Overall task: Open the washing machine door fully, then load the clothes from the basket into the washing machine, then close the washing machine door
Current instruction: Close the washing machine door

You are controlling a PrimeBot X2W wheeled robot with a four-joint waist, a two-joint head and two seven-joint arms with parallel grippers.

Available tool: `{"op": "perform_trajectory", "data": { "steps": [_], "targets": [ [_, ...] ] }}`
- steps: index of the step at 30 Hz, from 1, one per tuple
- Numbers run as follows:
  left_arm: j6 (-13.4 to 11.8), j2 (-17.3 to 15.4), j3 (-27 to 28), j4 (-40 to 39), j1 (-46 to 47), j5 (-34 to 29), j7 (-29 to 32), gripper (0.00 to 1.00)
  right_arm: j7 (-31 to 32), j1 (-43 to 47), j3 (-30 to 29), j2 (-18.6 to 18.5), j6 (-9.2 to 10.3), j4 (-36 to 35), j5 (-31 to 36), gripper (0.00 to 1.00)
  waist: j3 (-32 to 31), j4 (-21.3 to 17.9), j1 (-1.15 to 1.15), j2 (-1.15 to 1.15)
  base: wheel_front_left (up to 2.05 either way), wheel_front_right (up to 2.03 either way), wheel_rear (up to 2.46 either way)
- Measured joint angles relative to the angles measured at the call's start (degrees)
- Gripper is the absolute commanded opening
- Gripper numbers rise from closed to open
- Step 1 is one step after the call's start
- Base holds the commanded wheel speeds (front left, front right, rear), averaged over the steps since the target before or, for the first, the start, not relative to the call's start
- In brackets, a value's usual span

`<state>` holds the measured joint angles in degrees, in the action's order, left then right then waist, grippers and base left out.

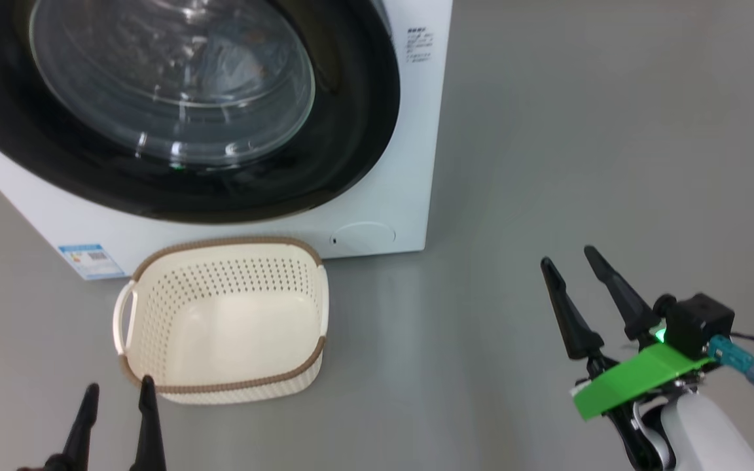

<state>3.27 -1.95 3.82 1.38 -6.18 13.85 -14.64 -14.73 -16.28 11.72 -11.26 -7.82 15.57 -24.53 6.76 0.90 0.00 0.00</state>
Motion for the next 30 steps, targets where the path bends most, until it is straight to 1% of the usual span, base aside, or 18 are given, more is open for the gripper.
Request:
{"op": "perform_trajectory", "data": {
  "steps": [9, 12, 20, 23, 30],
  "targets": [
    [-1.25, -0.18, 0.09, 0.12, -4.35, 0.00, 0.00, 1.00, 0.00, 7.43, -2.19, 0.76, 0.00, -3.20, 3.44, 1.00, -4.79, -2.25, 0.00, 0.00, 0.00, 0.00, 0.00],
    [-2.26, -0.21, 0.38, -0.29, -5.03, 0.00, 0.00, 1.00, 0.00, 9.78, -3.53, 1.10, 0.00, -4.12, 5.01, 1.00, -5.93, -2.76, 0.00, 0.00, 0.00, 0.00, 0.00],
    [-3.55, -0.24, 0.55, -1.80, -7.58, 0.01, 0.00, 1.00, 0.00, 13.02, -5.98, 2.40, 0.00, -5.63, 6.93, 1.00, -6.75, -2.57, 0.00, 0.00, 0.00, 0.00, 0.00],
    [-3.63, -0.25, 0.52, -2.07, -7.99, 0.01, 0.00, 1.00, 0.00, 13.05, -6.81, 2.53, 0.00, -6.11, 7.61, 1.00, -6.87, -2.43, 0.00, 0.00, 0.00, 0.00, 0.00],
    [-4.54, -0.26, 0.54, -3.16, -8.09, 0.00, 0.00, 1.00, 0.00, 13.95, -7.19, 2.63, 0.00, -6.87, 8.48, 1.00, -6.94, -2.30, 0.00, 0.00, 0.00, 0.00, 0.00]
  ]
}}
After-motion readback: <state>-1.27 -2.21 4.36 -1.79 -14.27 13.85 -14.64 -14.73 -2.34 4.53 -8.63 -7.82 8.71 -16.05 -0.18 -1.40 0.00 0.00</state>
